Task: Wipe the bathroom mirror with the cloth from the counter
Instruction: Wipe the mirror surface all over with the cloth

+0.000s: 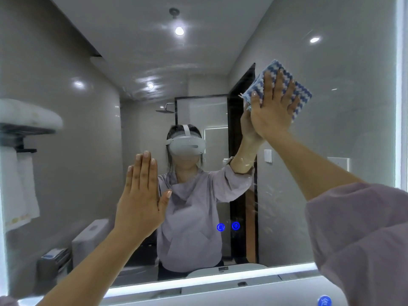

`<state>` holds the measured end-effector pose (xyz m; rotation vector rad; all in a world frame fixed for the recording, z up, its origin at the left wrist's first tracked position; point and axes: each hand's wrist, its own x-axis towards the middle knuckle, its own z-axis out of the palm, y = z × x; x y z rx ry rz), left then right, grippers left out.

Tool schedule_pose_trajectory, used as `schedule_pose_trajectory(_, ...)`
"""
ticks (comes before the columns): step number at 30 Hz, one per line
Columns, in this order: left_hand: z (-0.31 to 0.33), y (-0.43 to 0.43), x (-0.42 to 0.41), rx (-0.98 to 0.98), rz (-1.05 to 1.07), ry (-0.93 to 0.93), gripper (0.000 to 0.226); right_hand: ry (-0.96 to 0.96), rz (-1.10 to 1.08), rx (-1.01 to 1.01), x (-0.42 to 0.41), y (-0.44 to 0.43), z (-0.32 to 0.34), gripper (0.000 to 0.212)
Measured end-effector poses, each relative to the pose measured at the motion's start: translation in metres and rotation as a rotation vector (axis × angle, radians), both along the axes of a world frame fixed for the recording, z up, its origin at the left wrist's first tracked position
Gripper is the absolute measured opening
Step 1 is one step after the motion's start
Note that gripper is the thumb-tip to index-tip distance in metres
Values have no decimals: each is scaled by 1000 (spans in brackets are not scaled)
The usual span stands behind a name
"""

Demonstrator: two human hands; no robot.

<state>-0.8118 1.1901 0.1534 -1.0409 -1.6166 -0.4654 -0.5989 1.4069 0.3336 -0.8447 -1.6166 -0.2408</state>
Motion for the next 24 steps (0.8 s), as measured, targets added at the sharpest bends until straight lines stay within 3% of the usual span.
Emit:
schedule_pose_trajectory(16,-2,1,2,3,19,-19,75,-63,100,118,-71,-78,17,65)
schedule_pose_trajectory(24,-2,1,3,-5,67,-27,76,-363,131,326,-121,-130,16,64)
